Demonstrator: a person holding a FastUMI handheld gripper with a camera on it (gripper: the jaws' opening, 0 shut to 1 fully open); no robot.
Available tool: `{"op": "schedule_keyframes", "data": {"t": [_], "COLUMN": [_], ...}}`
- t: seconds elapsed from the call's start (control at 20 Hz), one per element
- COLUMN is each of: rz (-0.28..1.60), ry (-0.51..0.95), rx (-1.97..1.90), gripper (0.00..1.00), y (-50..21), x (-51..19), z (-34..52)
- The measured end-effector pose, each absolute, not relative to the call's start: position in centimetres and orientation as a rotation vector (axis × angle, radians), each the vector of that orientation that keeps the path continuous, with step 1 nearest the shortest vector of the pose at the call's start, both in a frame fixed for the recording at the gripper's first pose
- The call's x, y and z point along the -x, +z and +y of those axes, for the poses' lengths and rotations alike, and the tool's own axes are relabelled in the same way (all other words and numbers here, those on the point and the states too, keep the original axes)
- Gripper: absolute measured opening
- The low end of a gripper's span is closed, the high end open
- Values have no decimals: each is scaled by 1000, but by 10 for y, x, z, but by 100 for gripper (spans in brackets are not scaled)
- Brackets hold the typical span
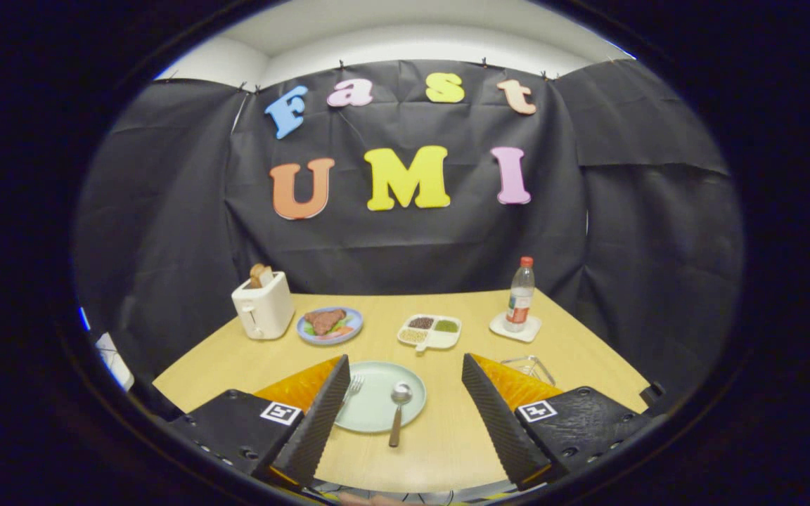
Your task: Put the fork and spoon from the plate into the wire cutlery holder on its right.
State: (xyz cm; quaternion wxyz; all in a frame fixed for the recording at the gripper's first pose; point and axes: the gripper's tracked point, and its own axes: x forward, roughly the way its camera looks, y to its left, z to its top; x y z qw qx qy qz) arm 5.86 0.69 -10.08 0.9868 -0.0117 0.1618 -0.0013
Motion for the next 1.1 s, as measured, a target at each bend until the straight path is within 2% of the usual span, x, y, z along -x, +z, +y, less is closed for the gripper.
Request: {"op": "schedule_keyframes", "data": {"t": [0.4,0.85,1.0,1.1], "rz": [641,1020,1060,1085], "ry": [64,14,15,5], "rx": [74,46,48,51], "gripper": [96,96,84,80], "y": [-191,-277,-291,-298], "x": [-86,-83,-85,-87], "z": [24,12,13,13]}}
